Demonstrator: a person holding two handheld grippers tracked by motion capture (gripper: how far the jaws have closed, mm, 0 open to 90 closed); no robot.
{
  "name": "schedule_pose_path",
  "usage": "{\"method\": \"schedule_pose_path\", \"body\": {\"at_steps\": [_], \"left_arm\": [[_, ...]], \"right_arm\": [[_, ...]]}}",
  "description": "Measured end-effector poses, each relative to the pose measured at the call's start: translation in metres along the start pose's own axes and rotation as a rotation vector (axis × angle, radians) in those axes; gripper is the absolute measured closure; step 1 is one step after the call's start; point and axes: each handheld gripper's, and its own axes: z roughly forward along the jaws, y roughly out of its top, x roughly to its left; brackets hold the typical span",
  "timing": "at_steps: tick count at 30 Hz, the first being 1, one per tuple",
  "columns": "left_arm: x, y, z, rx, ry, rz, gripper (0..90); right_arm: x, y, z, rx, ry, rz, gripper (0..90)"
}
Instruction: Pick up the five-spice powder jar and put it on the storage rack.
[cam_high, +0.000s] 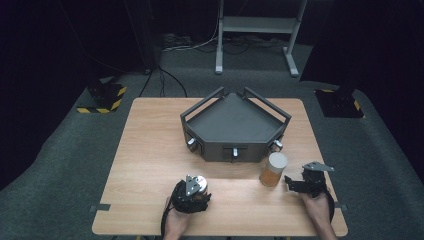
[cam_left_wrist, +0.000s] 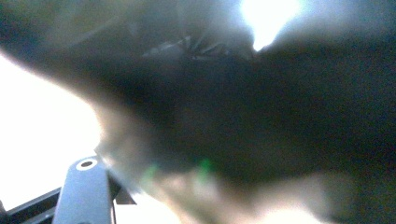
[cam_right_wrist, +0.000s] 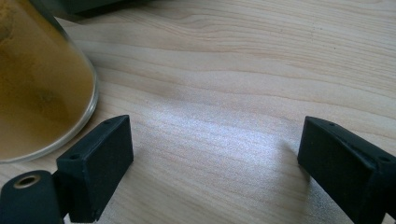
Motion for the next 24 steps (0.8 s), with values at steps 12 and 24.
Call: {"method": "schedule_pose_path", "body": {"at_steps": [12, 24], "left_arm": [[-0.009, -0.010, 0.003, -0.099, 0.001, -0.111, 31.1], [-0.004, 0.011, -0.004, -0.081, -0.046, -0.072, 31.1]], "right_arm": [[0.000, 0.000, 0.000, 0.000, 0.000, 0.000, 10.2], [0.000, 0.000, 0.000, 0.000, 0.000, 0.000, 10.2]]}}
